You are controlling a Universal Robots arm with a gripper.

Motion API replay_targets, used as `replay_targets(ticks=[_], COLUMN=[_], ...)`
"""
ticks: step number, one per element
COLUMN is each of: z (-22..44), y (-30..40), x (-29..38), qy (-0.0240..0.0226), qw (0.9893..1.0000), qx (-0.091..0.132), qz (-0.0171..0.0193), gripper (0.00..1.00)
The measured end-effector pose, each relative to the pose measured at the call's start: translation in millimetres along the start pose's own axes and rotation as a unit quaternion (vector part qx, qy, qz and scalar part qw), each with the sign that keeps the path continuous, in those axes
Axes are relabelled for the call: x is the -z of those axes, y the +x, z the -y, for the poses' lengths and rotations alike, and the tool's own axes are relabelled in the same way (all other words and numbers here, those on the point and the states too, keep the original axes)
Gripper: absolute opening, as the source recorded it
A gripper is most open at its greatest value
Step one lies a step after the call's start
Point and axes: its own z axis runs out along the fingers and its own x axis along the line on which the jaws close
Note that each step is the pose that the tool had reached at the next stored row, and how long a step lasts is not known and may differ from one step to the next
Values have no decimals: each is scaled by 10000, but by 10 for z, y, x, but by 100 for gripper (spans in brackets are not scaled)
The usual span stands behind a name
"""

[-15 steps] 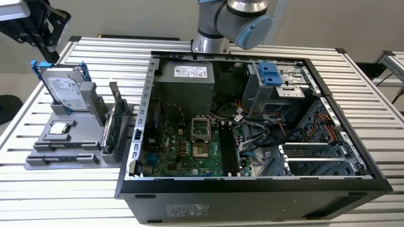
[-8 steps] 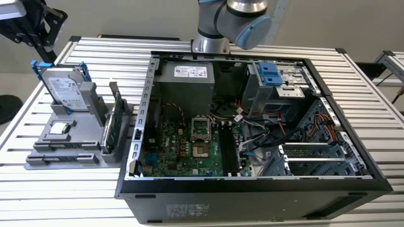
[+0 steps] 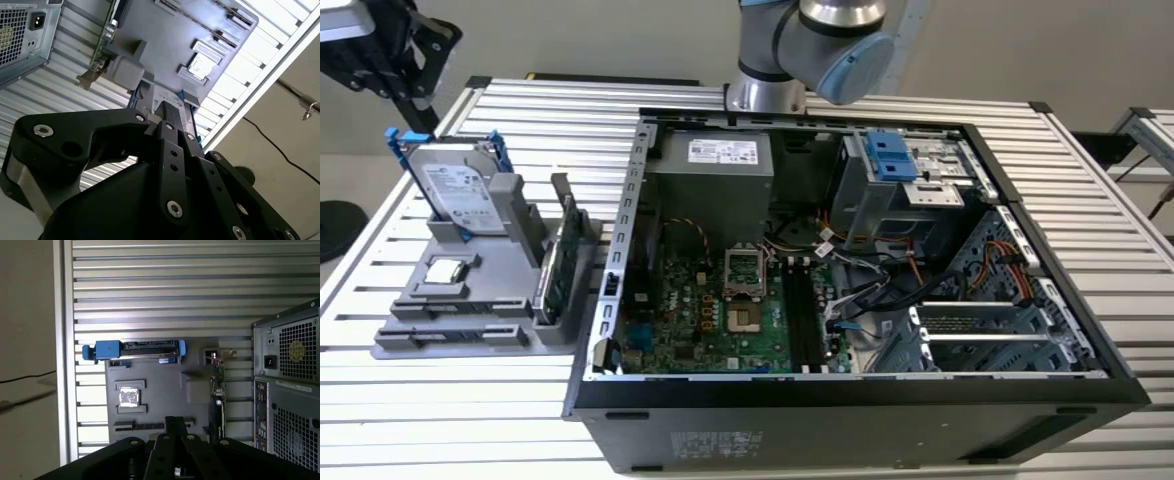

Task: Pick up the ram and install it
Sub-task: 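Reach for the ram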

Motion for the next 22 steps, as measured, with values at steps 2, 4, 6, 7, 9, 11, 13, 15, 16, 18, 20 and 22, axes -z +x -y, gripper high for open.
replay_targets(ticks=[2,4,6,7,9,11,13,15,16,18,20,22], z=[1,6,18,25,39,51,62,71,74,82,88,93], y=[4,11,20,25,36,47,59,66,69,76,81,86], x=[0,0,1,1,2,3,4,4,5,6,5,6], qy=[0,-1,0,0,-1,0,0,0,0,0,0,0], qw=[10000,10000,10000,10000,10000,10000,10000,10000,10000,10000,10000,10000], qx=[0,1,1,1,1,1,1,1,1,1,1,1], qz=[0,0,0,0,0,0,0,0,0,0,0,0], gripper=[0,0,0,0,0,0,0,0,0,0,0,0])
